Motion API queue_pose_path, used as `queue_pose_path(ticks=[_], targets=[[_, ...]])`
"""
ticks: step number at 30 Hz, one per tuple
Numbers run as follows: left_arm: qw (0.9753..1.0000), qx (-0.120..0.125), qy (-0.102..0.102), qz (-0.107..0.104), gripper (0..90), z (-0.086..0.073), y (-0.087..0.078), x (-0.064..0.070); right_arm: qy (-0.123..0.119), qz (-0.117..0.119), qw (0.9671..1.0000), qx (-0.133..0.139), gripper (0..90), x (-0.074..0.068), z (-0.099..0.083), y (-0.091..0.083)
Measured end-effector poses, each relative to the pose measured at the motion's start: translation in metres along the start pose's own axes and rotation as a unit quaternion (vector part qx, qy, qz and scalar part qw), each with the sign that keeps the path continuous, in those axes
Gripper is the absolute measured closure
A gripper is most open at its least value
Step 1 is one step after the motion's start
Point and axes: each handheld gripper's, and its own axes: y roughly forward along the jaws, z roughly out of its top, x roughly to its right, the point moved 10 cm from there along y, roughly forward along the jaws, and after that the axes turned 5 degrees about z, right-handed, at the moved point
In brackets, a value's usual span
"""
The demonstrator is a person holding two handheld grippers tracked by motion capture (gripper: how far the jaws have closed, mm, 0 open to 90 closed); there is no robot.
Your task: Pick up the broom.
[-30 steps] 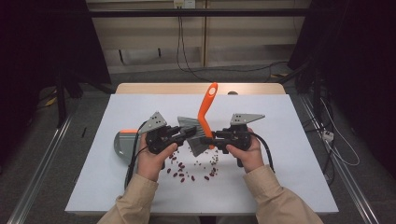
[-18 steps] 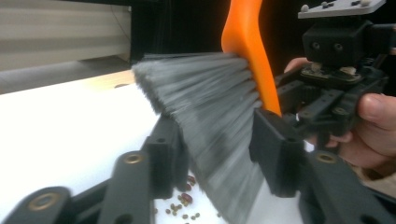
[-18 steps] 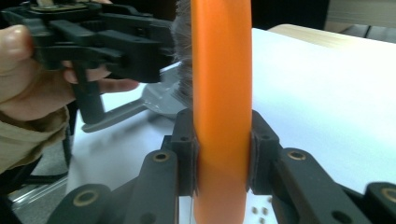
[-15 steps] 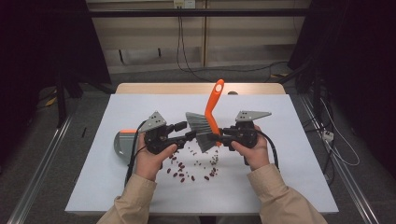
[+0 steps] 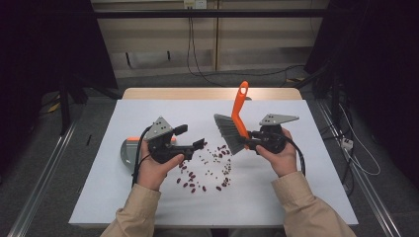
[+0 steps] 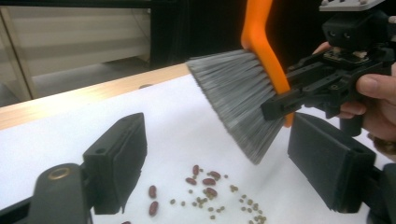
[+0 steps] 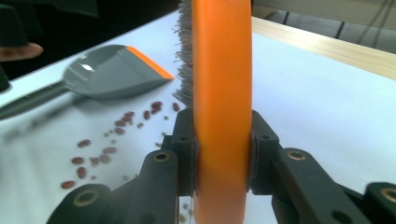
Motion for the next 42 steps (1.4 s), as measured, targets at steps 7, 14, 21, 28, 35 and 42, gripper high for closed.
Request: queue_pose_path(ticks=[7, 14, 21, 28, 35, 42], targets=[[1.0000, -0.005, 0.004, 0.008, 17.8, -0.001, -0.002, -0.004, -0.005, -0.034, 0.9991, -0.024, 70.1, 0.014, -0.009, -0.008], [0.9996, -0.004, 0.016, 0.021, 14.5, -0.002, -0.006, -0.013, 0.005, -0.049, 0.9982, -0.034, 70.1, 0.027, -0.015, -0.014], [0.9996, -0.011, 0.014, 0.022, 11.1, -0.005, -0.011, -0.018, 0.013, -0.060, 0.9971, -0.044, 70.1, 0.034, -0.020, -0.017], [0.9995, -0.013, 0.020, 0.019, 7.1, -0.010, -0.017, -0.023, 0.014, -0.066, 0.9963, -0.054, 70.1, 0.039, -0.024, -0.017], [0.9994, -0.014, 0.024, 0.021, 6.3, -0.017, -0.027, -0.029, 0.009, -0.076, 0.9947, -0.069, 70.1, 0.042, -0.026, -0.017], [0.9989, -0.020, 0.027, 0.033, 6.3, -0.024, -0.035, -0.039, 0.012, -0.089, 0.9917, -0.092, 70.1, 0.047, -0.032, -0.020]])
